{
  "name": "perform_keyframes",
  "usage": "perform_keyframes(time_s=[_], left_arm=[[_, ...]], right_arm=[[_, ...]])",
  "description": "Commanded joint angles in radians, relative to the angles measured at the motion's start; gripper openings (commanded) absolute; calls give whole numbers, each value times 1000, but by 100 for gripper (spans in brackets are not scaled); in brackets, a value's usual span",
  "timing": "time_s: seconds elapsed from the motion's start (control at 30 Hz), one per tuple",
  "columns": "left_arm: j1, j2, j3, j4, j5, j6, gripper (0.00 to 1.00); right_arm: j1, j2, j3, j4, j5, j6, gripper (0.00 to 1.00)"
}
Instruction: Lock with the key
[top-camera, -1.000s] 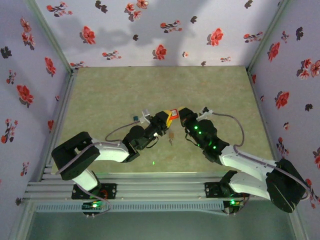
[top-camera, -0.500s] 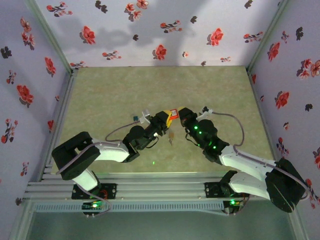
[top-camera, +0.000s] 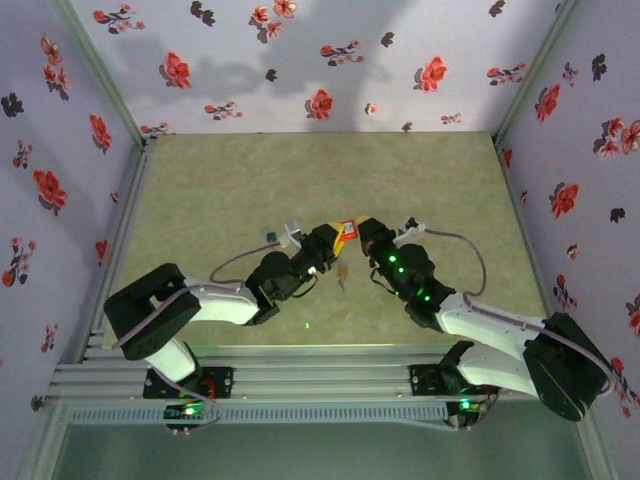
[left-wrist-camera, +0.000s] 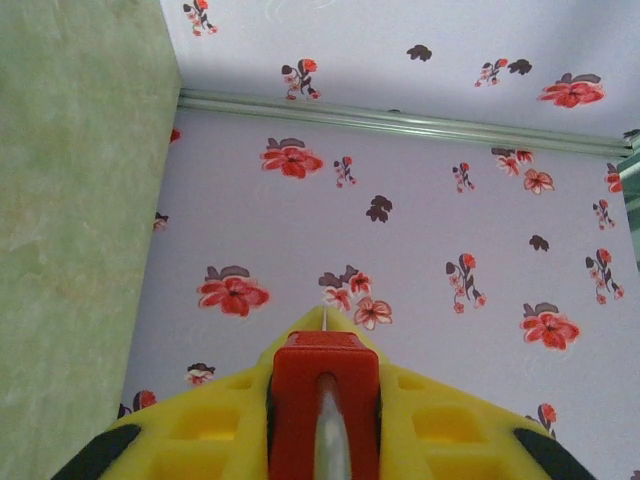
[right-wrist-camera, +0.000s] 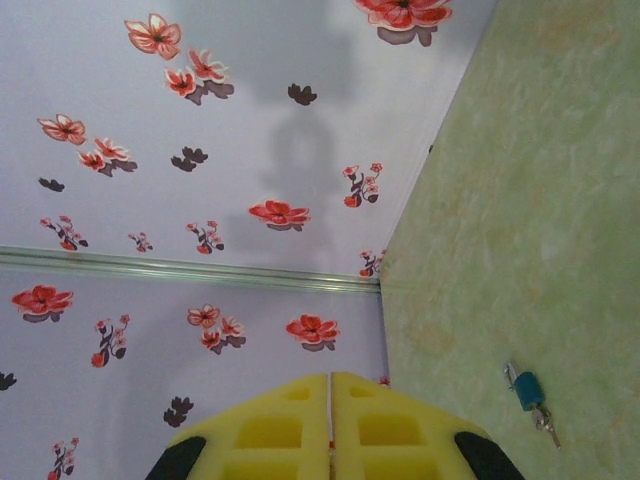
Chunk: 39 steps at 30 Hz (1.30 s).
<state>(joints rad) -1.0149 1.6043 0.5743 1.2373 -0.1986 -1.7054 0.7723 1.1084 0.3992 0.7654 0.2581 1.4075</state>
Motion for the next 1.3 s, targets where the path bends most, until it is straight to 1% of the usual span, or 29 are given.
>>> perform_keyframes(time_s=[0.0, 0.27, 0.63, 0.93, 1.0, 1.27], left_arm=[[-7, -21, -5, 71, -20, 42, 0], [-7, -33, -15, 70, -24, 52, 0], [-7, -56, -37, 68, -38, 59, 0], [-7, -53, -42, 69, -45, 58, 0], [-7, -53, -46, 68, -47, 58, 0], [-7, -58, -51, 68, -56, 59, 0]], right_arm=[[1, -15, -29, -50, 35, -15, 0], [-5, -12, -49, -3, 39, -4, 0], [-28, -25, -78, 11, 57, 30, 0], [-32, -49, -93, -2, 70, 37, 0], [-33, -62, -96, -17, 102, 38, 0], [-35, -99, -102, -51, 121, 36, 0]])
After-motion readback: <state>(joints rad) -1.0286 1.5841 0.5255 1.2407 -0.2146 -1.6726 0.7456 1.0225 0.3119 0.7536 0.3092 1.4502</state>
